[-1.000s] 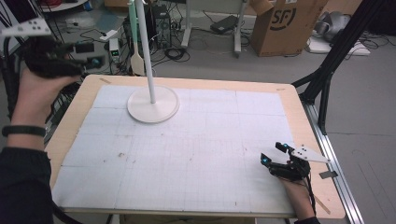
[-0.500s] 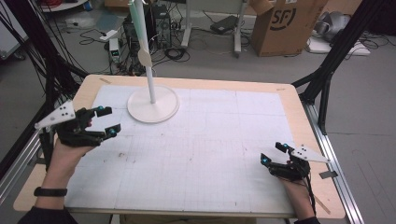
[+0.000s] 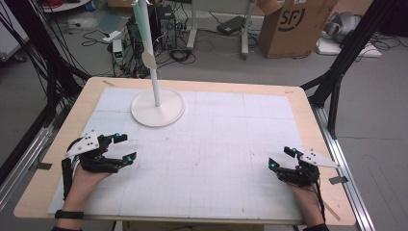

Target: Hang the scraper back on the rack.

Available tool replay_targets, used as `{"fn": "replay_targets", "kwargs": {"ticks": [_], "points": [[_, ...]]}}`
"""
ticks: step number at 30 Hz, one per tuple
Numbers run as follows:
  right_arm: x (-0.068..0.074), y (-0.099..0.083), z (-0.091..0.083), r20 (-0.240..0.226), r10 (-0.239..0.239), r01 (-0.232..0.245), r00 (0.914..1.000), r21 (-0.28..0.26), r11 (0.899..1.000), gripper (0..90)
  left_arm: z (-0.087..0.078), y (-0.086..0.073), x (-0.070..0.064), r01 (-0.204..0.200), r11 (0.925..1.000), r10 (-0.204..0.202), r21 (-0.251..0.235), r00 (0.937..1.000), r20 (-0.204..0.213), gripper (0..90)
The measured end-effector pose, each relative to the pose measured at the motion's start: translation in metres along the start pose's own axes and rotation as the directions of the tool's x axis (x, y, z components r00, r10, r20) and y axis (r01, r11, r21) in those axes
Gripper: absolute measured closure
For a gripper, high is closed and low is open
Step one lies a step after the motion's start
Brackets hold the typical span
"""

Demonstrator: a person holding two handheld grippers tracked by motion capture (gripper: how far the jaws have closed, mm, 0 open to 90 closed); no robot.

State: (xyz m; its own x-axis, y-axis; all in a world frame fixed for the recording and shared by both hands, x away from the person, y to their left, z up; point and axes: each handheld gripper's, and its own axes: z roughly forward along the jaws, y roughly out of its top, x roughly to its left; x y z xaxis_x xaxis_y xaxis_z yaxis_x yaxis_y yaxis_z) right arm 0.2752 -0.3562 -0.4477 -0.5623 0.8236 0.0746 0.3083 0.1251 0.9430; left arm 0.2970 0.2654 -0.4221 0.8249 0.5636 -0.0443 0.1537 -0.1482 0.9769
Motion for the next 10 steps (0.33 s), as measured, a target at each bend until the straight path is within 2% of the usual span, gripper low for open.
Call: {"fn": "replay_targets", "kwargs": {"ticks": [2,4,10], "points": [[-0.0001,0.0000,0.0000,0.000,-0.002,0.002,1.0000,0.001,1.000,16.9,-0.0002,-0.0030,-0.0005,0.007,0.9999,-0.007,-0.008,1.0000,0.005,22.2],[-0.0001,0.0000,0.0000,0.000,-0.002,0.002,1.0000,0.001,1.000,16.9,-0.0007,-0.0050,-0.0010,0.004,1.0000,-0.004,-0.006,1.0000,-0.006,22.1],[-0.0001,0.0000,0.0001,-0.002,0.002,-0.002,1.0000,0.000,1.000,16.9,0.0007,-0.0062,-0.0027,-0.012,0.9997,0.012,0.024,0.9997,-0.020,22.3]]}}
